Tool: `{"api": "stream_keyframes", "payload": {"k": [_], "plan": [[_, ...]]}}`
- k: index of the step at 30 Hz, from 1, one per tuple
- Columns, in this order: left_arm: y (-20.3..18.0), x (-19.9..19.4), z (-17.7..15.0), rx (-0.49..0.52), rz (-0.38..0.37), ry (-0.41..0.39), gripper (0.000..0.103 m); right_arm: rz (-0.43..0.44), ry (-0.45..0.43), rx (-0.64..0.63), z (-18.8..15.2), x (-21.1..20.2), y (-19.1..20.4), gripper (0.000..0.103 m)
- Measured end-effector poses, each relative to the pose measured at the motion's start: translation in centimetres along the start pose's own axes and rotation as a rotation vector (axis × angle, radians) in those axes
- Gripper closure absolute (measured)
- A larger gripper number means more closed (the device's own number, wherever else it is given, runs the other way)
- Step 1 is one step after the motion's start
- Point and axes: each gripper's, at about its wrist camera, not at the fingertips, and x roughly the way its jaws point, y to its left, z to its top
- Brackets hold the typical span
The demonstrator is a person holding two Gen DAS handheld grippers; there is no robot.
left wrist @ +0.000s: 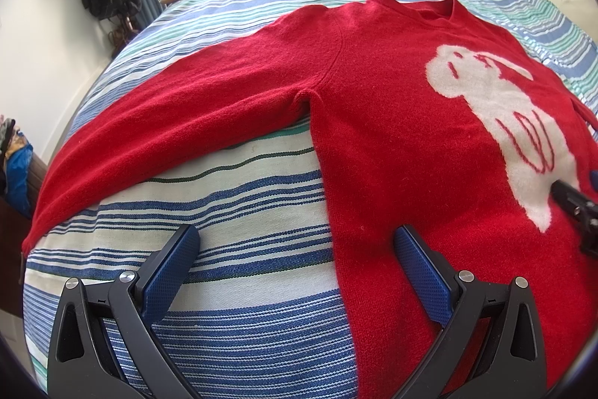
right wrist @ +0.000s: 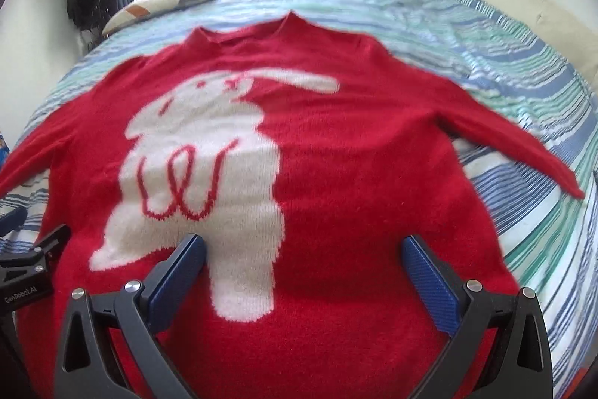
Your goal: Fold small clothes
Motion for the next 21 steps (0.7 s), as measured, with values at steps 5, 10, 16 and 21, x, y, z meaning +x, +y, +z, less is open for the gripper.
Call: {"api": "stream_keyframes", "payload": {"k": [5,10,16,21], "plan": [[-0.02,0.02,0.01,0.0,0.001,0.0,0.0,0.024,-0.03,0.016,-0.47,0.05,-0.44,0.0],[-0.03,0.02,0.0,0.0,0.001,0.001,0.0,0.012,-0.032,0.008,-0.58,0.18,-0.24,0.0],[-0.02,0.02,0.01,0.0,0.001,0.001,0.0,0.015,-0.025,0.007,-0.54,0.28,-0.3,0.0],[-0.02,0.02,0.0,0.0,0.001,0.001,0.0,0.014,-0.026,0.006,-0.59,0.33,-0.24,0.0]]}}
